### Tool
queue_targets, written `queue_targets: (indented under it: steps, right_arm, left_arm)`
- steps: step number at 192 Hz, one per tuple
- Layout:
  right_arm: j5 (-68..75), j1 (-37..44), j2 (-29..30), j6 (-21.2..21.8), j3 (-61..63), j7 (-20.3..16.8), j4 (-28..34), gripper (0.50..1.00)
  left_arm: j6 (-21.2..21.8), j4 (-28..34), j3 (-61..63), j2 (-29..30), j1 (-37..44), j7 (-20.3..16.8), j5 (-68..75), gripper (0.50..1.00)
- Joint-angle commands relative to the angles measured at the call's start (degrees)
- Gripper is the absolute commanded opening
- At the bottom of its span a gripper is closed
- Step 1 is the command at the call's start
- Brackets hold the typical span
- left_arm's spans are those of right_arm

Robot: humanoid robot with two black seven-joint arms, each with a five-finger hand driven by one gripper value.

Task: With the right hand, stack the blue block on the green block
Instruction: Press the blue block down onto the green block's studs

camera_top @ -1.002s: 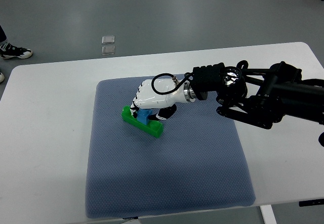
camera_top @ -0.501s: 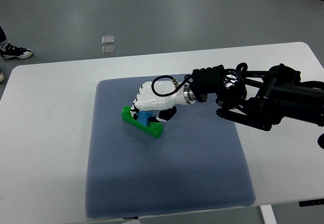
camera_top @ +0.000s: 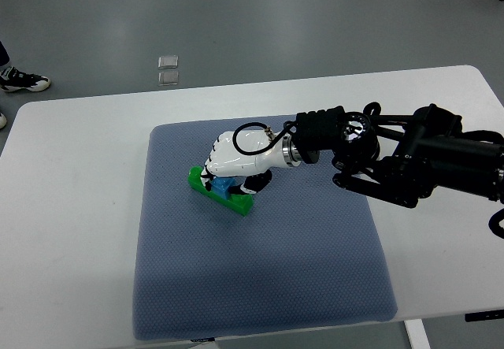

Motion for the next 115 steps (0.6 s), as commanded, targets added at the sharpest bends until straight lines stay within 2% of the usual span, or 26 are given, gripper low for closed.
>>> queue_targets:
  steps: [1,38,54,66,73,91,102,115]
  right_arm:
    - [0.0,-0.4,0.3,0.0,0.0,0.1,-0.1,0.619]
    - [0.0,-0.5,0.3,0.0,0.1,0.0,-0.4,0.619]
    - [0.1,-0.3,0.2,-0.3,0.2,0.1,-0.5,0.643]
    - [0.3,-0.2,0.2,-0.7,0.2,0.1,-0.5,0.695]
    - [0.5,-0.2,0.2,-0.8,0.2,0.1,-0.5,0.75]
    - [0.8,0.0,0.1,-0.8,0.4,0.1,-0.5,0.797]
    - [0.9,0.1,-0.1,-0.7,0.6,0.1,-0.5,0.86]
    - [1.0,0.2,-0.3,-0.7,0.7,0.1,-0.4,0.864]
  left_arm:
    - [0.0,0.0,0.0,0.0,0.0,0.0,0.0,1.0]
    - [0.0,0.0,0.0,0.0,0.0,0.0,0.0,1.0]
    - [0.0,0.0,0.0,0.0,0.0,0.0,0.0,1.0]
    - [0.0,0.0,0.0,0.0,0.0,0.0,0.0,1.0]
    - [0.0,0.0,0.0,0.0,0.0,0.0,0.0,1.0]
    - [0.0,0.0,0.0,0.0,0.0,0.0,0.0,1.0]
    - [0.0,0.0,0.0,0.0,0.0,0.0,0.0,1.0]
    - [0.0,0.0,0.0,0.0,0.0,0.0,0.0,1.0]
